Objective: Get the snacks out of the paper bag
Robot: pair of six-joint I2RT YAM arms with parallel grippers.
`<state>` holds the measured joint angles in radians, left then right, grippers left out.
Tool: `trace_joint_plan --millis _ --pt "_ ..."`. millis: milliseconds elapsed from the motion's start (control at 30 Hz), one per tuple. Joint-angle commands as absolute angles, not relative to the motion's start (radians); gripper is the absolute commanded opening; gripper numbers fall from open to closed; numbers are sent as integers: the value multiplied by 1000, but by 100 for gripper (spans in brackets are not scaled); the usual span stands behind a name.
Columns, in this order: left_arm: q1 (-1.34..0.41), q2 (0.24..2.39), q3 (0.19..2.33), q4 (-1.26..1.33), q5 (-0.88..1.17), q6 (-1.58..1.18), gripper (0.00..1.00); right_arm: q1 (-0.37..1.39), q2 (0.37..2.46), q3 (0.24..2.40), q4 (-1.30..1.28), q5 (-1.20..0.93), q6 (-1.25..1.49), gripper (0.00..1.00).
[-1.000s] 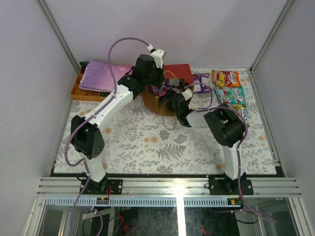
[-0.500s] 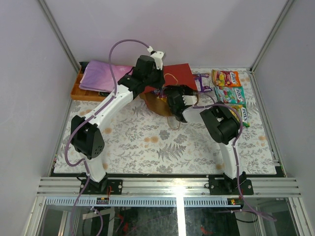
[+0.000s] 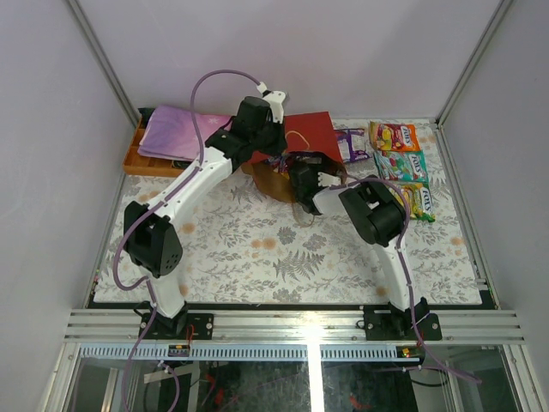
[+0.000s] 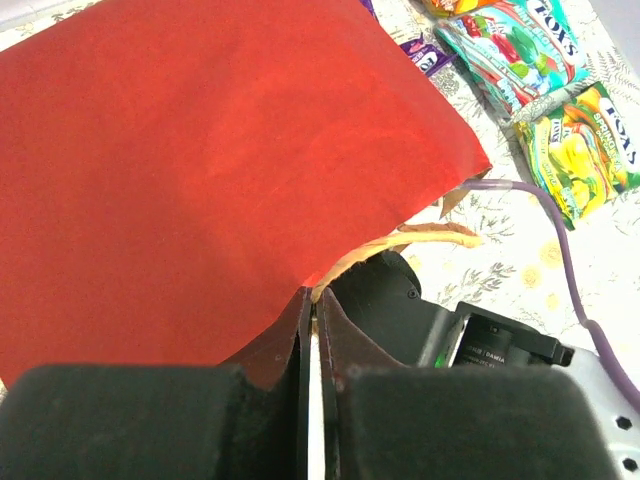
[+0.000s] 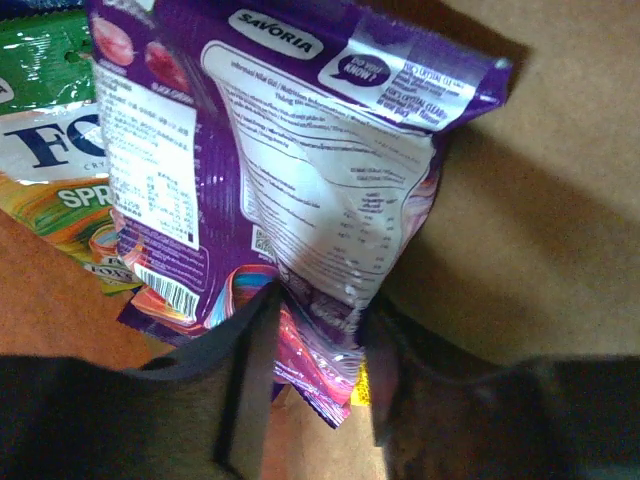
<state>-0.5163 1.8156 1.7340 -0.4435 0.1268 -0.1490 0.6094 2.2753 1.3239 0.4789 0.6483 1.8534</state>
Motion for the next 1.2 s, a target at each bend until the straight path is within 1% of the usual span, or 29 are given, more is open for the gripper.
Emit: trace_joint_plan --millis 0,100,133,167,300,433,500,567,733,900,1033,1167 --pt "-519 1818 1784 -504 78 -112 2 602 2280 1272 669 680 1677 32" --pt "-517 1811 1787 -530 32 -94 2 601 2199 1189 762 607 1485 8" --pt "-515 1809 1786 -531 24 -93 2 602 2173 1141 813 569 1442 1" --pt "-513 1809 1786 -531 22 -93 2 601 2147 1102 881 517 1406 0" --pt "-503 1827 1797 -525 29 -107 2 604 2044 1005 920 280 1358 0" --pt "-499 1851 1813 -525 30 -118 2 637 1902 885 946 123 1288 0" --pt "-499 1854 1813 -525 27 -118 2 660 1811 831 906 69 1195 0" --pt "-496 1855 1810 -525 24 -118 3 678 1712 780 803 28 1131 0" --pt "-489 1846 1782 -504 21 -127 3 716 1454 620 606 3 1024 0" --pt "-481 1845 1764 -479 31 -153 3 733 1264 581 329 -48 901 0" --pt "-480 1838 1734 -458 35 -172 4 742 1107 549 144 30 787 0" --pt "-480 1820 1685 -425 24 -193 4 740 975 498 37 128 744 0"
